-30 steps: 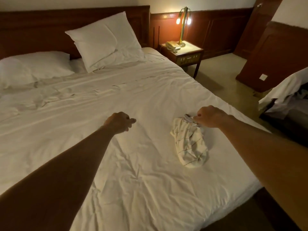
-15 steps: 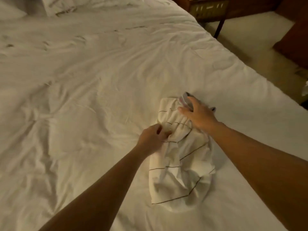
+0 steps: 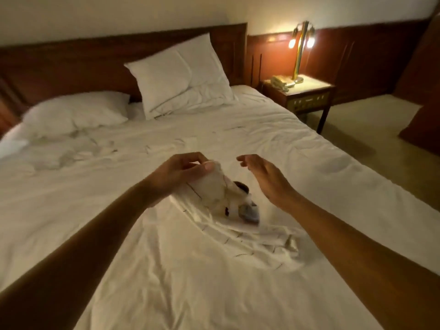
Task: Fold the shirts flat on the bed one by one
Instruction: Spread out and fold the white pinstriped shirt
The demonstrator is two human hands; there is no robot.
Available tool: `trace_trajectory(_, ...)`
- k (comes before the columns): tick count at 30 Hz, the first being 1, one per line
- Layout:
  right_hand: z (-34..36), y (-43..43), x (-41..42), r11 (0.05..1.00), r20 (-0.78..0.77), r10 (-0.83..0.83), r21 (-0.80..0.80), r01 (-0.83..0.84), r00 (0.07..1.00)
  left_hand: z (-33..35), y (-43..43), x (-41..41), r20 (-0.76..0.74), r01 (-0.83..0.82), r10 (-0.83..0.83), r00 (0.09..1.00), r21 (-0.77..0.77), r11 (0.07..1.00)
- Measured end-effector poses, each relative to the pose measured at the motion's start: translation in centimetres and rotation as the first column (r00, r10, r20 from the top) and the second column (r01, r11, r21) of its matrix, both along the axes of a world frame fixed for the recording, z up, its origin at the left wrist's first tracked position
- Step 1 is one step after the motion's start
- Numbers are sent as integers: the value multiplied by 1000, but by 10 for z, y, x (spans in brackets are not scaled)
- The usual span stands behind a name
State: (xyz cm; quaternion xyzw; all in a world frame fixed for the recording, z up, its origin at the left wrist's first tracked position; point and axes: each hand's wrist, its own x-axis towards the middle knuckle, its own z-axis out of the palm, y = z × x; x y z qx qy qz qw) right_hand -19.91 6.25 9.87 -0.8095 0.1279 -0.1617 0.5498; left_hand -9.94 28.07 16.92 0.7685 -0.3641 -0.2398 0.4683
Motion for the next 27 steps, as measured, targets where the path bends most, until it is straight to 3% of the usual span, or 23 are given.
trace_trajectory(5,104,124,23,932,2,211,302,-202,978,139,87,-3,186,169,-175,967,44,985)
trace_trajectory(9,164,201,30,881,77,348,313,-354,934,197,166,-3,324,44,-83,942,128,991)
trace_trajectory(12,192,241,30,773,155,502,362,-521,851,218,229,-5,391,-77,35,920,93,993)
trace_trajectory(16,186,289,26,723,168,625,241,-647,762,207,287,-19,513,-129,112,851,-2,992)
trace_trajectory(23,90,388,-13,836,237,529,21,-548,815,122,349,-62,452,-100,237,860,-306,947)
trace_trajectory(27,48,394,-51,848,260,513,-11,-529,818,75,384,-97,493,-181,311,812,-294,939)
